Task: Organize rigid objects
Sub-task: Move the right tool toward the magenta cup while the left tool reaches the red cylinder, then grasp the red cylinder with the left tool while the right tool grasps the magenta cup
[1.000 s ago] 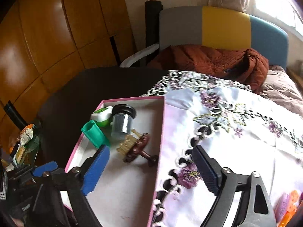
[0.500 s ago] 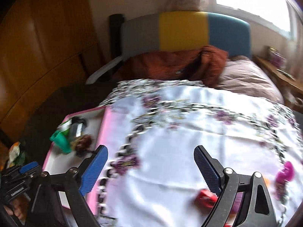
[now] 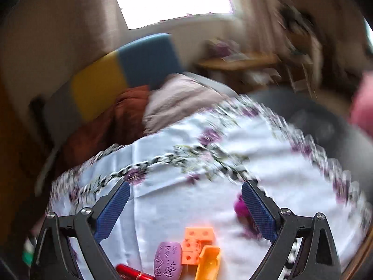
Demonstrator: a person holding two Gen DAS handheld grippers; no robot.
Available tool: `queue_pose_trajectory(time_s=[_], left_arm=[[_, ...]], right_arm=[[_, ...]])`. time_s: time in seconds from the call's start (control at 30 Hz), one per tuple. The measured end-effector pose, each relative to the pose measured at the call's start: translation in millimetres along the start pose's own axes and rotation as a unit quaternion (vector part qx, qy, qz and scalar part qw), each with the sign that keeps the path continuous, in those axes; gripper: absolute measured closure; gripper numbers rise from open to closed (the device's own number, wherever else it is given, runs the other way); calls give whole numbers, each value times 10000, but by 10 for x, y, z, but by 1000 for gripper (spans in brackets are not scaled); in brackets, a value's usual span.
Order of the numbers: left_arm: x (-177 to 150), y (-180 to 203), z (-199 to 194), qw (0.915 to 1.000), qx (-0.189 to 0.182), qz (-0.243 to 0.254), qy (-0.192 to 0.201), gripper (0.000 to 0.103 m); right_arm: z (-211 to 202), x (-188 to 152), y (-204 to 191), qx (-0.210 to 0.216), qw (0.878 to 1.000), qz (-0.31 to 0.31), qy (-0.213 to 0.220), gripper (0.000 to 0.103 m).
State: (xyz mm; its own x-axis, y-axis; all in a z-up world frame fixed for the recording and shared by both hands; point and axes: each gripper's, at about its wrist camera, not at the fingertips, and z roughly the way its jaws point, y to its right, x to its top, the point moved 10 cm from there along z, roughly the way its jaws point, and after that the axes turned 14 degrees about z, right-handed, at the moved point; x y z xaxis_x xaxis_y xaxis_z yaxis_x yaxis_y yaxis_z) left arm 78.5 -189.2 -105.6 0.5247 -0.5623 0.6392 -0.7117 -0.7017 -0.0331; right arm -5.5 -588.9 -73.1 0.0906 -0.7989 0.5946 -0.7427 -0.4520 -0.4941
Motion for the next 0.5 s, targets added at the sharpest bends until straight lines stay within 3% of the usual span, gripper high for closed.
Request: queue_pose_trajectory(time_s=[0.13,0.27,0.5], left_arm=[[142,493,239,9981,-406,440,-148,69],[227,972,489,9920,-804,927,-313,47],[385,1635,902,9792,-1298,1478,-493,30]], right_arm=[[38,52,149,81,9987,487,-93,5],[83,-31,156,142,9980,563,-239,5],[134,-81,204,195,9963,733,-411,3]])
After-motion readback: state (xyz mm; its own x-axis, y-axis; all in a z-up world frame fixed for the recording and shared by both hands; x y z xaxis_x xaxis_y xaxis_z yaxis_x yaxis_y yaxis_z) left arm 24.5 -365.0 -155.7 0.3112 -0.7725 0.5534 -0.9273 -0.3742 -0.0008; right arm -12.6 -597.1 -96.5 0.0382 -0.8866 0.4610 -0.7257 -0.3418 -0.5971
